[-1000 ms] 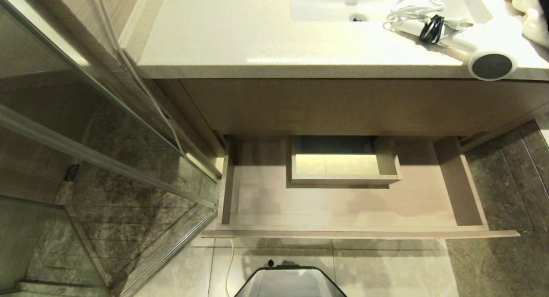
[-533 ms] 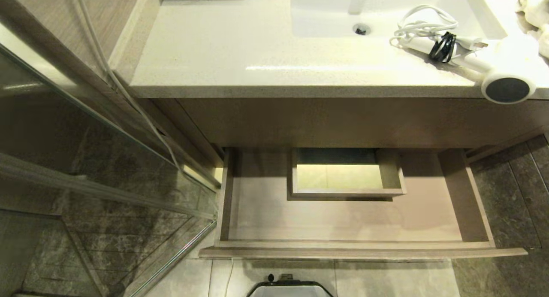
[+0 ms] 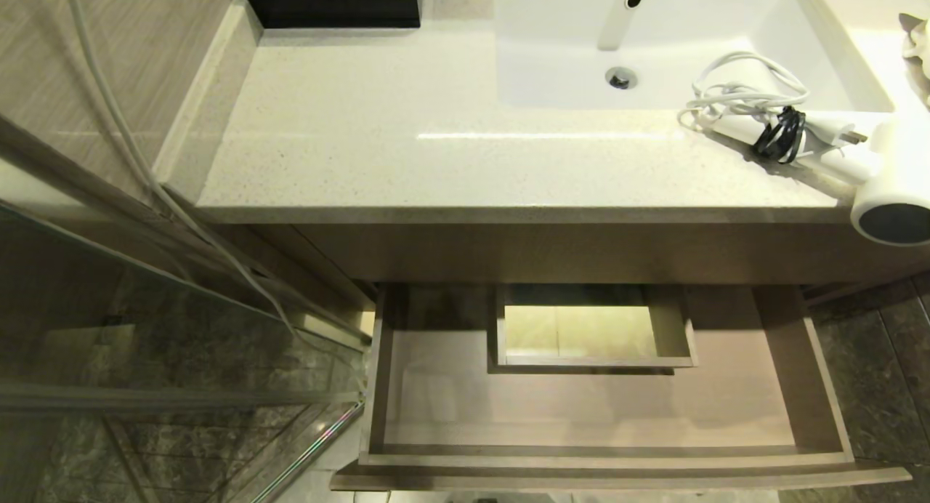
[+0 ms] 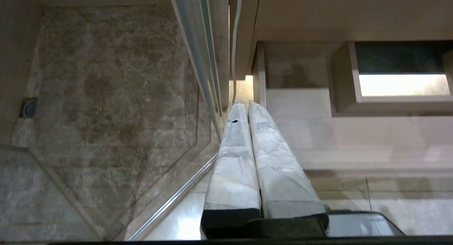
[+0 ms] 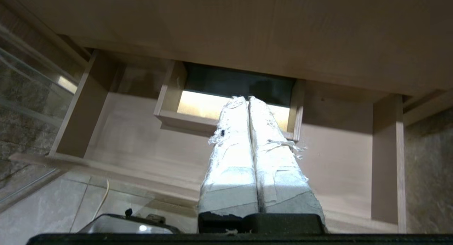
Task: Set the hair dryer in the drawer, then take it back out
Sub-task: Pick up the hairdryer
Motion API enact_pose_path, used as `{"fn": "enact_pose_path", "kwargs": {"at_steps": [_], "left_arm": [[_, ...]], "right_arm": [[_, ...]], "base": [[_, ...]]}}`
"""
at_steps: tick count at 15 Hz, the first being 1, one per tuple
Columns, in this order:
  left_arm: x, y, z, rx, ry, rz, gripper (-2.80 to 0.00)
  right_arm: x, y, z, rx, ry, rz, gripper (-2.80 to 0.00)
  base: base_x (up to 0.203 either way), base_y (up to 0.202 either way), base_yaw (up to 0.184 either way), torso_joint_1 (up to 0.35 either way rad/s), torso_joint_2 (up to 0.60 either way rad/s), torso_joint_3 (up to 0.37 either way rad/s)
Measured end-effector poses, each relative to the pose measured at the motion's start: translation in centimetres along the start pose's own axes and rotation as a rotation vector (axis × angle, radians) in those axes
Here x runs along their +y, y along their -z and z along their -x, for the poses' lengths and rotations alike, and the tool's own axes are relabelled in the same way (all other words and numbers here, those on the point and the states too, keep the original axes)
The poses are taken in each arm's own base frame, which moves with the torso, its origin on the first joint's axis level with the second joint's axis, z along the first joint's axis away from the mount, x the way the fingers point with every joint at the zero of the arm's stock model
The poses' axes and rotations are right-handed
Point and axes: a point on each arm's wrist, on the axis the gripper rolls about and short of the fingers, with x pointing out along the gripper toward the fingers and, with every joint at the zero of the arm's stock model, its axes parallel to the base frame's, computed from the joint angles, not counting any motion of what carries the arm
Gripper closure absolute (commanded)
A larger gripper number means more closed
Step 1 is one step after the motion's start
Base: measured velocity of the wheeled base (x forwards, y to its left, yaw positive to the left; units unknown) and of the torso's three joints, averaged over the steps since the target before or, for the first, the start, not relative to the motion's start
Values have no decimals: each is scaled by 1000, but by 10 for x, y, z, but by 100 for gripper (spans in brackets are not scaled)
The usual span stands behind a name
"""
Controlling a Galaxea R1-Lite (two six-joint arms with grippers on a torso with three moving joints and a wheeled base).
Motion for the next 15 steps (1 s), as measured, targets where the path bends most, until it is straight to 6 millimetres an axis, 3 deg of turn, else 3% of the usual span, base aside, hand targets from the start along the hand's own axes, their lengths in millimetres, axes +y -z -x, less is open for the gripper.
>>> {"fn": "enact_pose_path", "kwargs": {"at_steps": [7,15], "left_arm": [[0,0,0,0,0,0,0],[0,0,0,0,0,0,0]], "right_arm": [[0,0,0,0,1,0,0],[0,0,0,0,2,-1,0]], "base": [[0,0,0,326,-172,150],[0,0,0,23,-15,11]]}}
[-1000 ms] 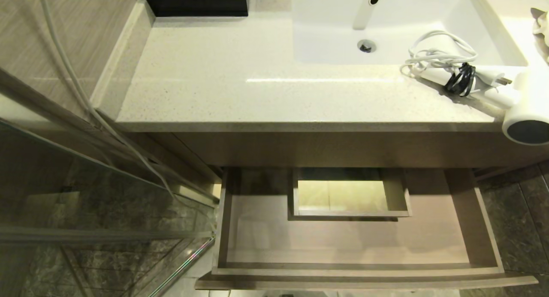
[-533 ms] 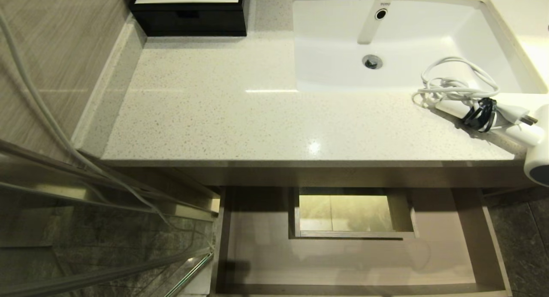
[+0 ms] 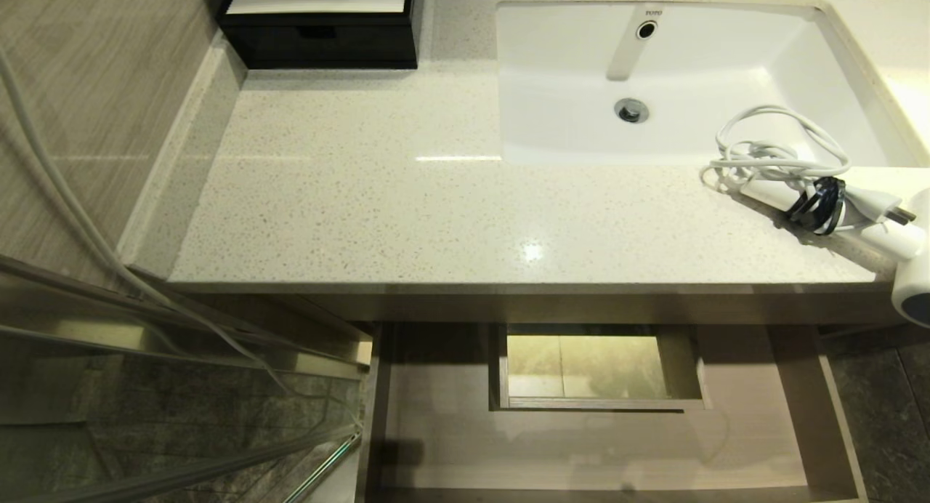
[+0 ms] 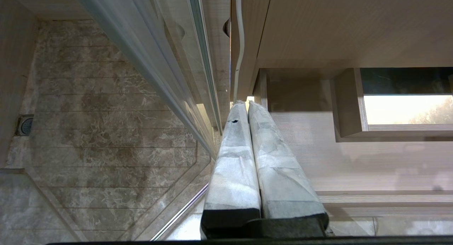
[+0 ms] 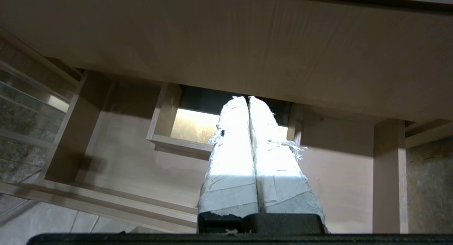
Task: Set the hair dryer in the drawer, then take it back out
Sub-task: Pick up the hairdryer
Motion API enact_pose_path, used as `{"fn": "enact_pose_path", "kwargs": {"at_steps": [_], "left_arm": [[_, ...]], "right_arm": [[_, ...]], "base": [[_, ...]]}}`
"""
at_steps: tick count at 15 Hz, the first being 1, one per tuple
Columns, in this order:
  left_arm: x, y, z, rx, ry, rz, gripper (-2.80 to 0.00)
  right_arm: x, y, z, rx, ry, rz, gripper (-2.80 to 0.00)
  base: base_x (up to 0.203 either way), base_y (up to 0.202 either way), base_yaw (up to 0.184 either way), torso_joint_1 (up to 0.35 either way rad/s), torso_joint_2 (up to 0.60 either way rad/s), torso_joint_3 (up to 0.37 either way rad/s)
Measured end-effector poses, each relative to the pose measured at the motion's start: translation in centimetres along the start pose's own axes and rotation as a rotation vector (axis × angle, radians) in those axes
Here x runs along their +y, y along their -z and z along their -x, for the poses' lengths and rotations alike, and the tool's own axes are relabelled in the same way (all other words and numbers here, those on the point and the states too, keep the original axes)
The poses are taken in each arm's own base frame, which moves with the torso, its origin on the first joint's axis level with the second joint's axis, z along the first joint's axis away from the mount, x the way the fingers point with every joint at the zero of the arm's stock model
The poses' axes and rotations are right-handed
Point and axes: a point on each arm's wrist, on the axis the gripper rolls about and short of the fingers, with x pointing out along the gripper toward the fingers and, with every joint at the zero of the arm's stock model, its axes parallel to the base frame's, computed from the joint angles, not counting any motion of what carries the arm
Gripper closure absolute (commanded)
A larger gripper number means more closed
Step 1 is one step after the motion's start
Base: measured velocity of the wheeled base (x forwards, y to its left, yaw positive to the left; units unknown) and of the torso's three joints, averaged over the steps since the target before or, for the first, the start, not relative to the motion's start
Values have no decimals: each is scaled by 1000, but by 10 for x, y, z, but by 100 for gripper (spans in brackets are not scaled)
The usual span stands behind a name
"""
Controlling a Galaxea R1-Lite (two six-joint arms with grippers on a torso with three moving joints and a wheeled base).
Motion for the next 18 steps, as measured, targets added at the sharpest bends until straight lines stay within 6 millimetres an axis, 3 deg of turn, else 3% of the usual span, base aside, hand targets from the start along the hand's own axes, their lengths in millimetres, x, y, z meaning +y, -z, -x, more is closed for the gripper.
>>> {"fn": "enact_pose_path", "kwargs": {"at_steps": [3,5,7,9,11,13,15,16,17,18], "left_arm": [[0,0,0,0,0,0,0],[0,0,0,0,0,0,0],[0,0,0,0,-1,0,0],[0,0,0,0,0,0,0],[0,0,0,0,-1,0,0],[0,0,0,0,-1,0,0],[0,0,0,0,0,0,0],[0,0,0,0,0,0,0],[0,0,0,0,0,0,0],[0,0,0,0,0,0,0]], "right_arm": [[0,0,0,6,1,6,0],[-2,-27,8,-49,15,10,0],[-7,-89,36,-179,42,11,0],[-12,-160,77,-284,59,9,0],[-16,-212,93,-246,66,5,0],[-21,-247,69,-75,63,1,0],[-26,-267,26,108,54,-19,0],[-28,-273,7,177,48,-27,-57],[-29,-277,-9,225,37,-24,-280],[-28,-280,-30,261,22,-18,-280]], "base": [[0,0,0,0,0,0],[0,0,0,0,0,0],[0,0,0,0,0,0],[0,0,0,0,0,0],[0,0,0,0,0,0],[0,0,0,0,0,0],[0,0,0,0,0,0],[0,0,0,0,0,0],[0,0,0,0,0,0],[0,0,0,0,0,0]]}}
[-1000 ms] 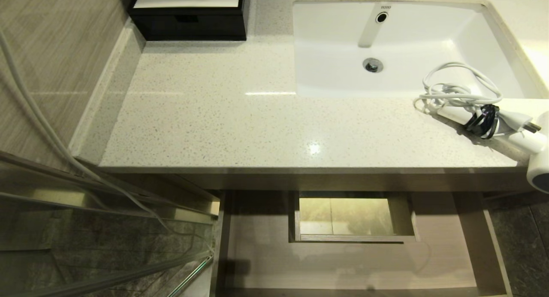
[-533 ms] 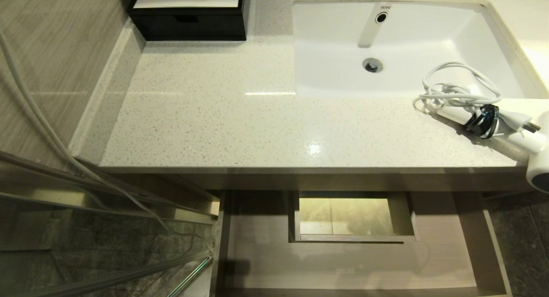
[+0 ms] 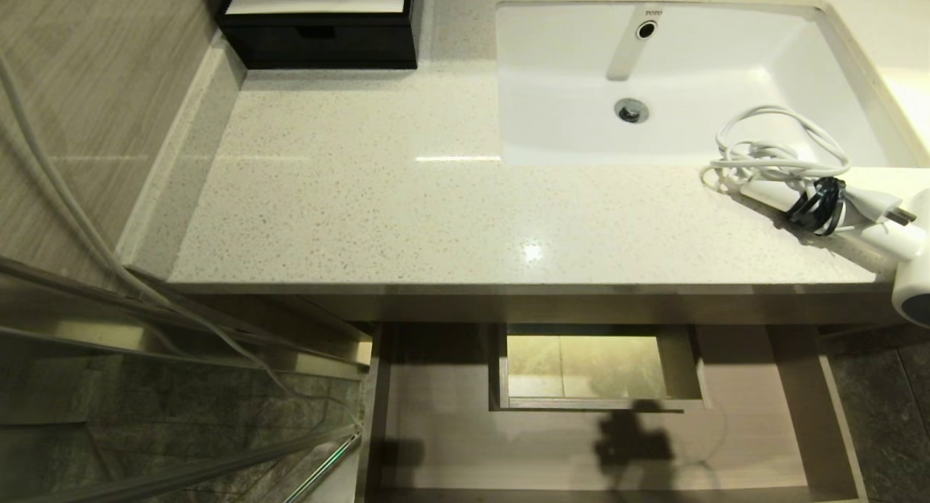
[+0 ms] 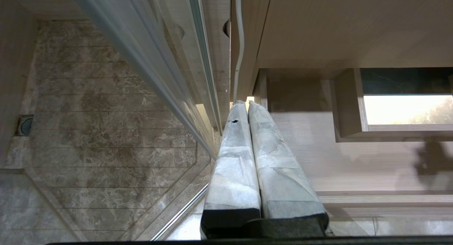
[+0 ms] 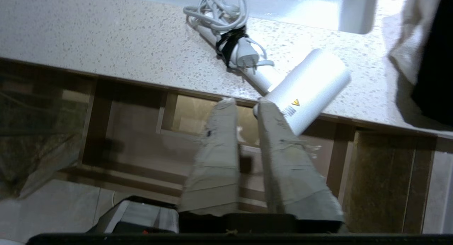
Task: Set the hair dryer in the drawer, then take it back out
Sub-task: Pick up the hairdryer
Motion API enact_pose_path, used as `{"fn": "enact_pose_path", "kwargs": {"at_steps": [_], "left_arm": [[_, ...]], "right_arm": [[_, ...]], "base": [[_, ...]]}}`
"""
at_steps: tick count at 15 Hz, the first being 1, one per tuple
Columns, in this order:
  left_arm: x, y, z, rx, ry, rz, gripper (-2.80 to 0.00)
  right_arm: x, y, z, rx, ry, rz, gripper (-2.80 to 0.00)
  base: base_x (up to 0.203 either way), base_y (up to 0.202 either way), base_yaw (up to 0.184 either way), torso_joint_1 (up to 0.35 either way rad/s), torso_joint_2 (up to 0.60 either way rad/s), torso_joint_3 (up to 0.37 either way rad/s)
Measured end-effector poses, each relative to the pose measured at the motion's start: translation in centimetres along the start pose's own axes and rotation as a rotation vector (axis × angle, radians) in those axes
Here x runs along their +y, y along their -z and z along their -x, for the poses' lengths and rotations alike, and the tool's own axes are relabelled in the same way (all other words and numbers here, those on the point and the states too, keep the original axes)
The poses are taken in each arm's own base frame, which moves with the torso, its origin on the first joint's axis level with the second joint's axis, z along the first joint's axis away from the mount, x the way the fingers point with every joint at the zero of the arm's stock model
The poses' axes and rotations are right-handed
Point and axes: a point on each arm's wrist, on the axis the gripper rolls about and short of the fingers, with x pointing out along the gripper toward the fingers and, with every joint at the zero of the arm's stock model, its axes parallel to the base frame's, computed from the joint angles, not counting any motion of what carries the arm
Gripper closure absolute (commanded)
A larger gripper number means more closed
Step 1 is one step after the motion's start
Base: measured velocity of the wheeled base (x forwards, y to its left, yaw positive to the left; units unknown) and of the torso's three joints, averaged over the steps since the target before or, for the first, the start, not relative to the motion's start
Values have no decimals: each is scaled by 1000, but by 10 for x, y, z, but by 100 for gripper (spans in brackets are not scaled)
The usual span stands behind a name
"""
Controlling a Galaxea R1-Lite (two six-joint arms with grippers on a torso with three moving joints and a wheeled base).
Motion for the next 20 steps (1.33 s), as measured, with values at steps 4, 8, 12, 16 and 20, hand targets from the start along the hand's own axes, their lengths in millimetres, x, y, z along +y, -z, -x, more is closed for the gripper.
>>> {"fn": "enact_pose_path", "kwargs": {"at_steps": [4,8,12,16,20], "left_arm": [[0,0,0,0,-1,0,0],[0,0,0,0,0,0,0],[0,0,0,0,-1,0,0],[0,0,0,0,0,0,0],[0,0,0,0,0,0,0]], "right_arm": [[6,-13,-94,182,-110,54,-280],[-1,1,-154,263,-147,245,-280],[-22,6,-173,272,-218,447,-280],[-32,6,-175,296,-191,529,-280],[-37,15,-185,329,-236,552,-280]], "base": [[0,0,0,0,0,0],[0,0,0,0,0,0],[0,0,0,0,0,0],[0,0,0,0,0,0],[0,0,0,0,0,0]]}}
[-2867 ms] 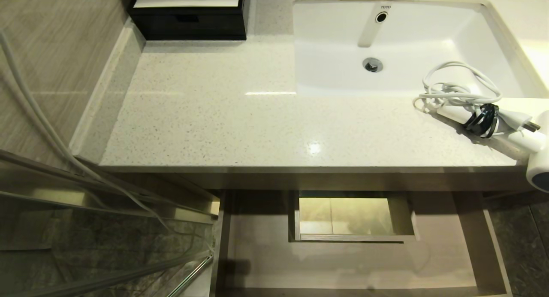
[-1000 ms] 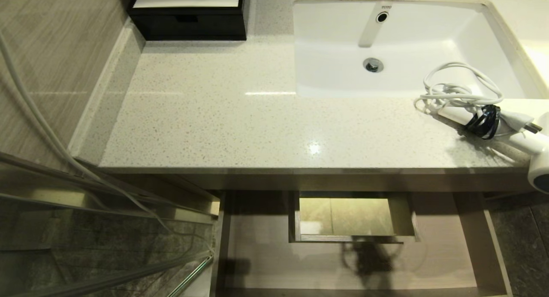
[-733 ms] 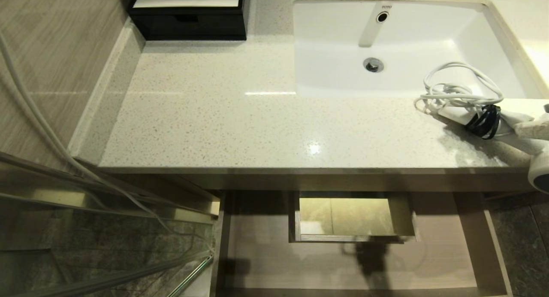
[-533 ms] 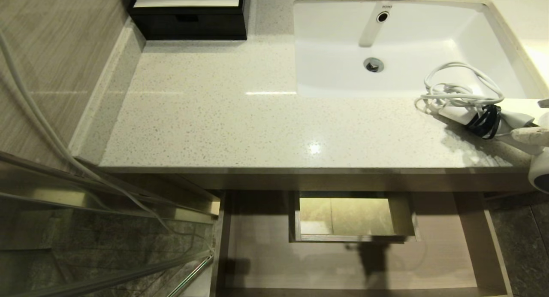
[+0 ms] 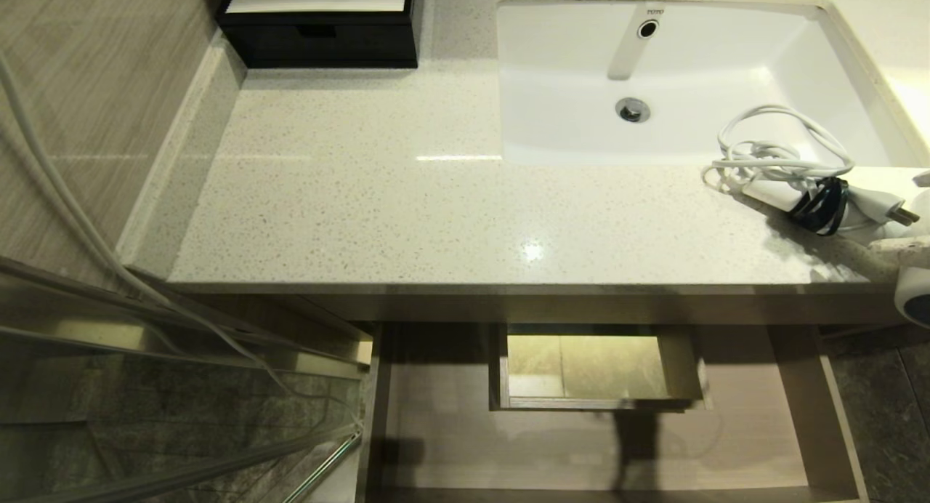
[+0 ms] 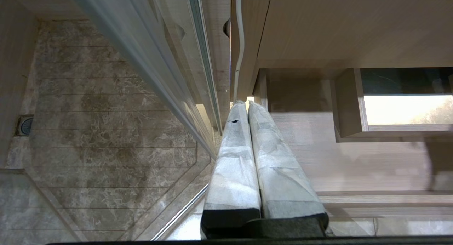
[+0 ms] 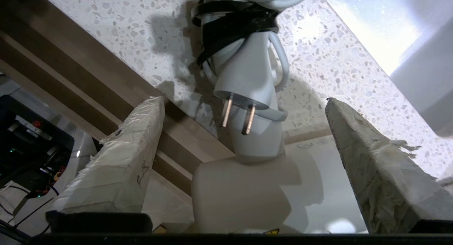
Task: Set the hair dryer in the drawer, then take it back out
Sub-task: Pick up the hairdryer
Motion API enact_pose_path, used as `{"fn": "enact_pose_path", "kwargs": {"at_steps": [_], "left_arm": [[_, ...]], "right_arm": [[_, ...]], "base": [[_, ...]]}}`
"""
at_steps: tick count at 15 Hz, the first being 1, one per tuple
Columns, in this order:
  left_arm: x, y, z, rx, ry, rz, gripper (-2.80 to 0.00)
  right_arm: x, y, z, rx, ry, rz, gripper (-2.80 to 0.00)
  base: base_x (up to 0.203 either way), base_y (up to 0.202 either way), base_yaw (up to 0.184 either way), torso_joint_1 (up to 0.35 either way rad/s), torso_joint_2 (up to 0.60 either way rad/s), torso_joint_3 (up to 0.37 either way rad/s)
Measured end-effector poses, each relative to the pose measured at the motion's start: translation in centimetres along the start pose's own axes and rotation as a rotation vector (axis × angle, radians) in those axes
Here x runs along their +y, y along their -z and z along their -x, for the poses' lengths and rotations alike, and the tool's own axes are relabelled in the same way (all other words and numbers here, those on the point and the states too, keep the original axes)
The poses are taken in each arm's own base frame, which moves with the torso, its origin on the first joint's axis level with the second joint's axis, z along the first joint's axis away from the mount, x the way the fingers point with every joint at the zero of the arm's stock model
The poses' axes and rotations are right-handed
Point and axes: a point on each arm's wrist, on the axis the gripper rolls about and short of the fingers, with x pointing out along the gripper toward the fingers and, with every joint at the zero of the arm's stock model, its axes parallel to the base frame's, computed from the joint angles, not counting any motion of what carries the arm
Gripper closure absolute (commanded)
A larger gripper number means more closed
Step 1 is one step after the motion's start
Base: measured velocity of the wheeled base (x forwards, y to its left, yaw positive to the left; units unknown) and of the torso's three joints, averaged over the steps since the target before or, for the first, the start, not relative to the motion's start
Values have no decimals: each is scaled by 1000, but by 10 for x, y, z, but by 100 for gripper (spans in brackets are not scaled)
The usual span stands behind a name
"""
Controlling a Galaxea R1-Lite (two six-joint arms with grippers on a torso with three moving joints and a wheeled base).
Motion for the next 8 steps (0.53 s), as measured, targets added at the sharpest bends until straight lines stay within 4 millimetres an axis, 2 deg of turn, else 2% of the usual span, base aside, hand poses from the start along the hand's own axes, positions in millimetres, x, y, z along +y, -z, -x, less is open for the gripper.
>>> {"fn": "enact_pose_path", "kwargs": {"at_steps": [8], "left_arm": [[0,0,0,0,0,0,0]], "right_arm": [[-8,8,-30,33,-82,34,-280]], "base": [[0,0,0,0,0,0]]}}
